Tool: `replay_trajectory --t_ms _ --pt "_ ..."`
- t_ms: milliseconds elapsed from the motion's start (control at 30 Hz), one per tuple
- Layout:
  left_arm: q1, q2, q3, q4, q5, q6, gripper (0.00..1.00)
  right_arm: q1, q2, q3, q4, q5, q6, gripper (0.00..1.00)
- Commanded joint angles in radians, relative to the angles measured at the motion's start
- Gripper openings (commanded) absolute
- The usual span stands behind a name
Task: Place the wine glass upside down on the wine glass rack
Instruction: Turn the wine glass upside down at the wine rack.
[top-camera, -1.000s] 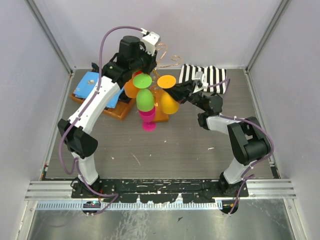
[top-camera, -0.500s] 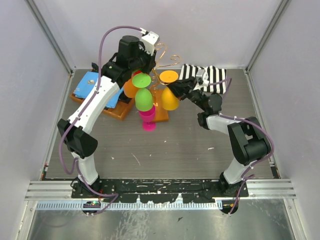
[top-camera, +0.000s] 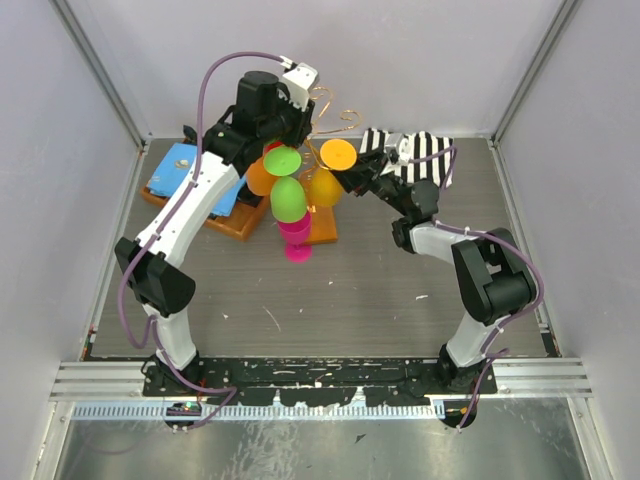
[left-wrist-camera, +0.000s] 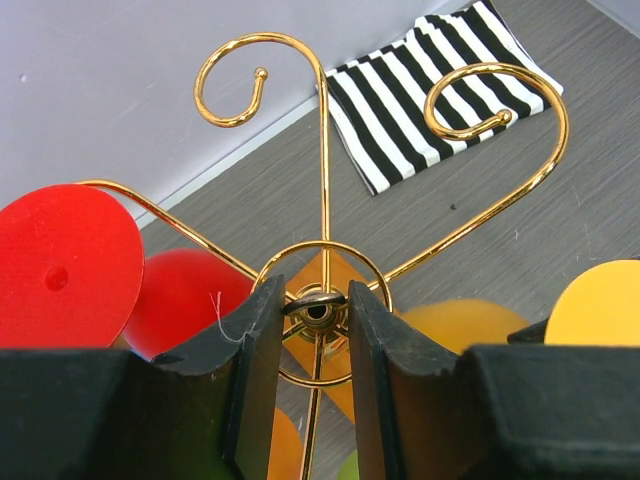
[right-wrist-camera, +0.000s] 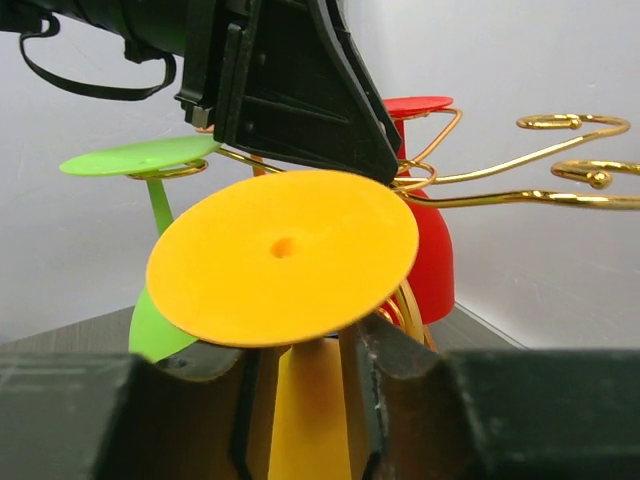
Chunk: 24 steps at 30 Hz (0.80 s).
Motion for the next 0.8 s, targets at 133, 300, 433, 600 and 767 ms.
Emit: replay_trajectory --t_ms 133,300,433,600,767 --pt "0.002 -0.026 -0.015 0.016 0.016 0.002 0.39 0.003 -0.094 -0.033 -0.061 0.063 -0.098 0.48" --pt "0.002 -0.029 -0.012 0.011 0.017 0.0 0.5 0.002 -0.143 -0.083 -0.077 0.081 -0.124 0.52" --pt "0.002 -0.029 0.026 -0.011 0.062 -0.009 0.56 -0.007 -0.209 -0.147 -0.084 0.101 -0.13 0.6" --pt "0.003 -0.031 0.079 -0.024 0.067 -0.018 0.66 -0.011 -0.305 -0.215 -0.149 0.114 -0.131 0.63" --pt "0.003 -0.053 0.102 -0.021 0.101 -0.036 0.79 -0.009 -0.421 -0.311 -0.242 0.144 -0.136 0.65"
